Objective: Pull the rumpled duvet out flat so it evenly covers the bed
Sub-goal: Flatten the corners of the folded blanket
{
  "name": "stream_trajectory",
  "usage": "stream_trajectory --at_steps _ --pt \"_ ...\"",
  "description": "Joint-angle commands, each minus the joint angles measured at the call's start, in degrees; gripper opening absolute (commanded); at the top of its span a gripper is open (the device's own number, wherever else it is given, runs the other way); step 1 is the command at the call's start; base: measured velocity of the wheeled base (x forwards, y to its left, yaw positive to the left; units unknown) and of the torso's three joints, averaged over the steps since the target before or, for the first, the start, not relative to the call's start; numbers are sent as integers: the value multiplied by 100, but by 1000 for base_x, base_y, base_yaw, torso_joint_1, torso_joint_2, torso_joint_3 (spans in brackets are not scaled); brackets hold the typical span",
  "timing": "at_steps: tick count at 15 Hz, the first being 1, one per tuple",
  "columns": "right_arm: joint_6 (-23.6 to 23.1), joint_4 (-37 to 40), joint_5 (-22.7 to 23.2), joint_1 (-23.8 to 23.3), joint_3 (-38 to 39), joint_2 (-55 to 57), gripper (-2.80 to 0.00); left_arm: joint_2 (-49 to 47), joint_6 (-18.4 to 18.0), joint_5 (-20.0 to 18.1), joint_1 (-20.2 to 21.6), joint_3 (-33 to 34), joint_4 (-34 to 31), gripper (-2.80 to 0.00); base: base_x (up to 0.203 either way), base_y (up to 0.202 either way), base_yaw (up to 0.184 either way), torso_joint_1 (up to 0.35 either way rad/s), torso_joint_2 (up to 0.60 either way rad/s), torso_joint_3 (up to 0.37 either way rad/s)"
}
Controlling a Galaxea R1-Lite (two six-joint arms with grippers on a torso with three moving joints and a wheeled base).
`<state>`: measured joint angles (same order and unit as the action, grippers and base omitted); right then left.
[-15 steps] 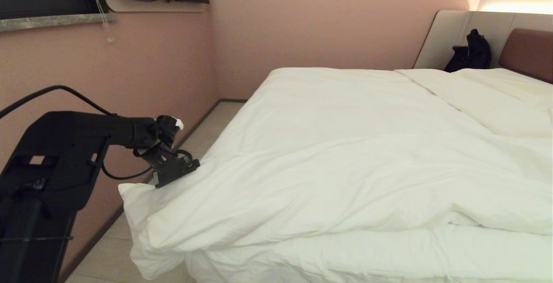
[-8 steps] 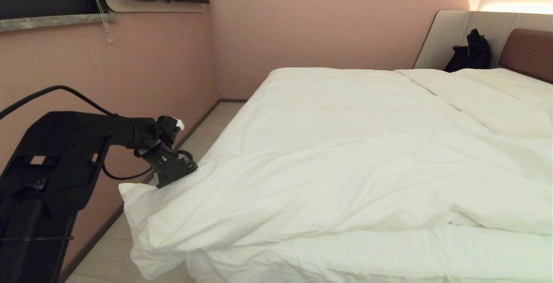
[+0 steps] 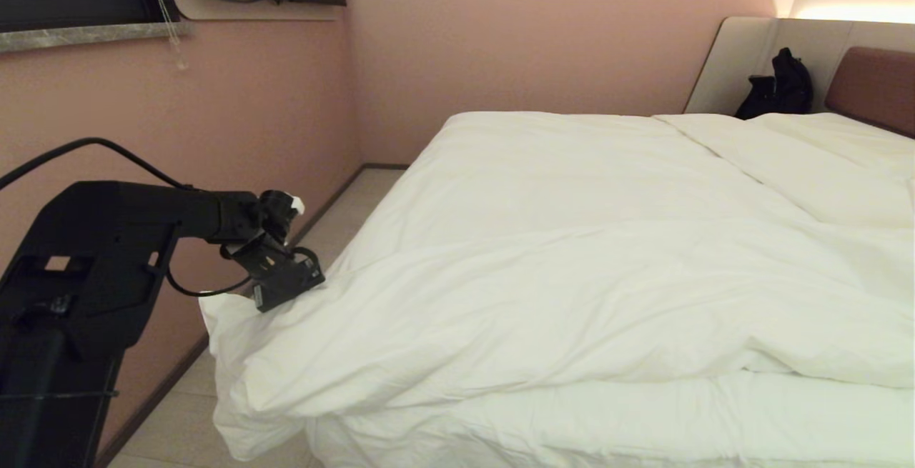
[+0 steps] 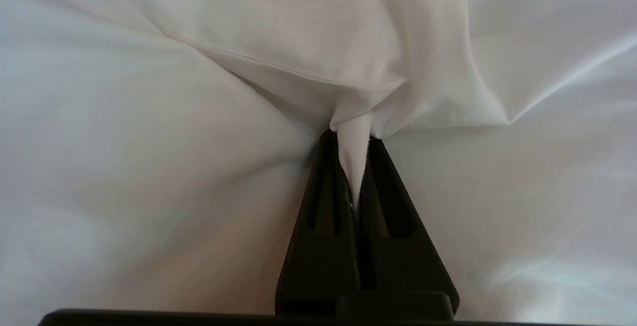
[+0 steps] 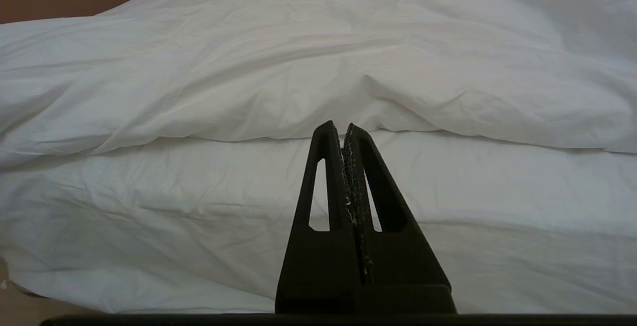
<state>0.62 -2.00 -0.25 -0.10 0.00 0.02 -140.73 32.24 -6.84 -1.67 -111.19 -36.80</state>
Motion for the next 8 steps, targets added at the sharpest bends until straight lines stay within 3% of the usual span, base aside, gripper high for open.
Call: stream_trajectory --at_steps 1,5,8 --pt "0 -2 -1 1 0 -2 -280 112 19 -12 0 1 -80 -280 0 0 0 0 0 0" --pt "0 -2 -1 1 0 -2 -280 570 19 -104 0 86 -478 -280 0 0 0 0 0 0" --pt "0 4 -1 1 0 -2 -280 1085 5 -163 0 600 -558 -280 0 0 0 0 0 0"
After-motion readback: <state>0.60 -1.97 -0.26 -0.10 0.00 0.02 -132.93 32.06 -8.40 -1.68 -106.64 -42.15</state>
